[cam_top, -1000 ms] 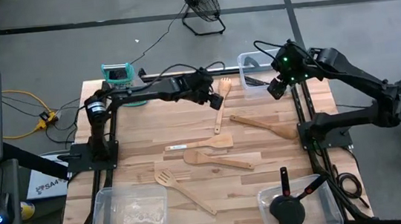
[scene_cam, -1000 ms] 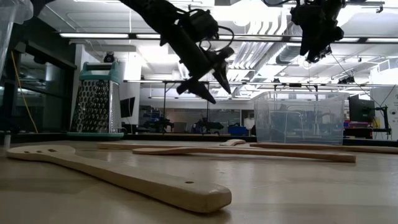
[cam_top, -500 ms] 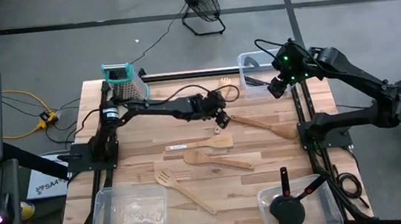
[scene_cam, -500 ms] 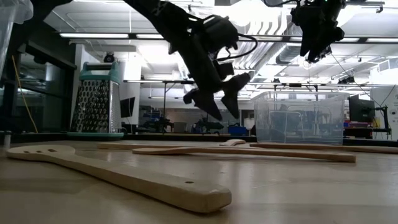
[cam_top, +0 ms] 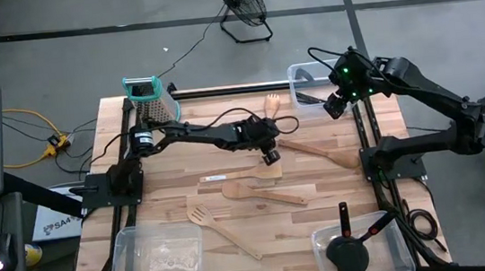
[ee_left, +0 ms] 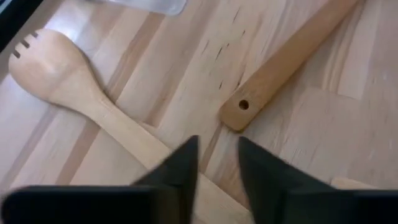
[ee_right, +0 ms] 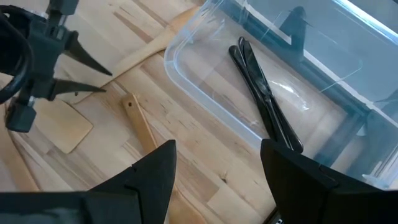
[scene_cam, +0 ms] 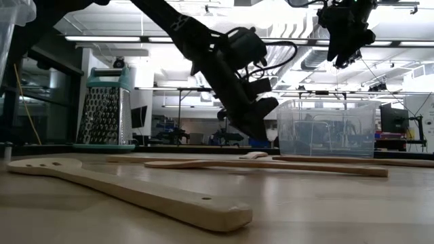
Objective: Pick & Place Kitchen Items
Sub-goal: Put the light brown serving fork into the bottom left transparent bin
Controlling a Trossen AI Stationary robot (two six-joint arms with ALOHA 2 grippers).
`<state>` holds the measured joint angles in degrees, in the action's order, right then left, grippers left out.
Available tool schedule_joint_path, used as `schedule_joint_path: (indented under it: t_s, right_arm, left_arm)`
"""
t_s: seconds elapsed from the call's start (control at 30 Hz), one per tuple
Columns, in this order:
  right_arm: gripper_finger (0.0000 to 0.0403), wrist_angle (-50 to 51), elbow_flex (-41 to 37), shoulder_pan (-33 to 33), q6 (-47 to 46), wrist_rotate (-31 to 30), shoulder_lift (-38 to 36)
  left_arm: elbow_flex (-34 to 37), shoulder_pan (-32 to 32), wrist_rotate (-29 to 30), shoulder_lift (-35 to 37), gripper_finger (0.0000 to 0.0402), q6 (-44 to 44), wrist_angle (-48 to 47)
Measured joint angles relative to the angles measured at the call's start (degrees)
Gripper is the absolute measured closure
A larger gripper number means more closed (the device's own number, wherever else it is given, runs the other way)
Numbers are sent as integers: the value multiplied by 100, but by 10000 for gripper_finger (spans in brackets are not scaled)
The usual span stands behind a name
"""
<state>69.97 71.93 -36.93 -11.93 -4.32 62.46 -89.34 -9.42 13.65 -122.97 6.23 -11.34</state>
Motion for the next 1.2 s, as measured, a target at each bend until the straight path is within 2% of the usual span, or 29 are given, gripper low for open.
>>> schedule_joint_path:
  t_s: [0.07, 0.13, 0.47, 0.77, 0.87, 1.07, 1.2]
  right_arm:
    - [177, -2, -1, 0, -1, 0, 0]
    - [177, -19, 1, 0, 0, 0, 0]
    - [177, -175, -1, 0, -1, 4, 0]
    - [177, -211, -1, 0, -46, 1, 0]
    - [177, -210, -1, 2, -51, 4, 0]
    - [177, -212, 0, 2, -91, 2, 0]
    - [177, -223, 0, 0, -91, 1, 0]
  left_arm:
    - [0, -6, -3, 1, 356, -102, -37]
    - [0, -32, -45, 1, 389, -168, -40]
    - [0, -523, -153, 1, 399, 7, 314]
    - [11, -905, -1293, -148, 401, 343, 1385]
    - [-5, -921, -1140, -258, 401, 773, 1309]
    - [-4, -936, -1009, -263, 401, 906, 1450]
    - [0, -933, -985, -268, 401, 951, 1207]
